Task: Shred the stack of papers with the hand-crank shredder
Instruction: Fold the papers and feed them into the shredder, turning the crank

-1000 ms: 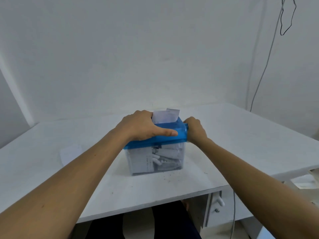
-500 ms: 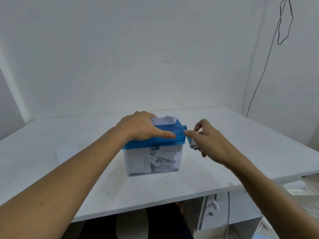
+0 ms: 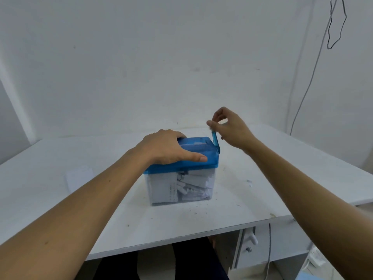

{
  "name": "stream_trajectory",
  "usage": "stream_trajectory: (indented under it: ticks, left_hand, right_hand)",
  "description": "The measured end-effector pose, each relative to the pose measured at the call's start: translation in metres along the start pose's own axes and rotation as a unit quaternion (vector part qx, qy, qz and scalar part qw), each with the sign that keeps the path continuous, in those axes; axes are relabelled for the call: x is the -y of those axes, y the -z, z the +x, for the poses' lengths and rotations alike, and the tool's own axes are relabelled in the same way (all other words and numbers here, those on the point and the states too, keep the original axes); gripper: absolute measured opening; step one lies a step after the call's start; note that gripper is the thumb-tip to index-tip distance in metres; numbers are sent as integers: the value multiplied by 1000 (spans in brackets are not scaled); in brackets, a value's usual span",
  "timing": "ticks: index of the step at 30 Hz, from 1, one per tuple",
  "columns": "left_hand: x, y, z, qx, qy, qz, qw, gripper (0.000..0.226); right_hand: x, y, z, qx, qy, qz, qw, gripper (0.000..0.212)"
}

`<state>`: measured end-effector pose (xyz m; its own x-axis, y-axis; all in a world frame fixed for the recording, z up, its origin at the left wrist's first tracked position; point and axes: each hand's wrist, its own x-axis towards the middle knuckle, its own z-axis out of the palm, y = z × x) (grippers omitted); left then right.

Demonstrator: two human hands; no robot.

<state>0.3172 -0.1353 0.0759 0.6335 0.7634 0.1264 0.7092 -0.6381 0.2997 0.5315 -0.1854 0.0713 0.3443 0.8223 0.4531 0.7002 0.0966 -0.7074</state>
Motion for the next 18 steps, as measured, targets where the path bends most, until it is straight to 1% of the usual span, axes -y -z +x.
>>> stream_trajectory:
  ticks: [2, 4, 6, 8, 10, 12, 14, 15, 18]
  left_hand:
    - [1, -1, 1, -6, 0, -2, 1000, 92]
    - [1, -1, 2, -10, -1, -1, 1000, 94]
    - [1, -1, 3, -11, -2, 1, 1000, 95]
    - [1, -1, 1, -9, 0, -1, 1000, 93]
    - [1, -2, -1, -12, 2, -4, 1000, 88]
    - [-1, -2, -2, -14, 5, -1, 1000, 85]
    - [-4, -2, -4, -21, 12, -1, 1000, 85]
    - [-4, -2, -3, -25, 15, -2, 1000, 85]
    - [-3, -2, -3, -21, 16, 0, 1000, 88]
  right_hand:
    - [-7, -14, 0, 7, -29, 36, 999, 23]
    - [-10, -20, -2, -12, -50, 67, 996, 31]
    - [-10, -22, -2, -16, -53, 50, 997, 34]
    - [-12, -24, -5, 44, -73, 0, 996, 31]
    - [-24, -33, -15, 104, -121, -18, 987, 26]
    - [-36, -42, -29, 109, -157, -9, 982, 28]
    - [-41, -45, -39, 101, -166, -4, 981, 28]
    - [-41, -46, -42, 108, -174, -7, 979, 27]
    - [-38, -40, -52, 146, -201, -2, 969, 32]
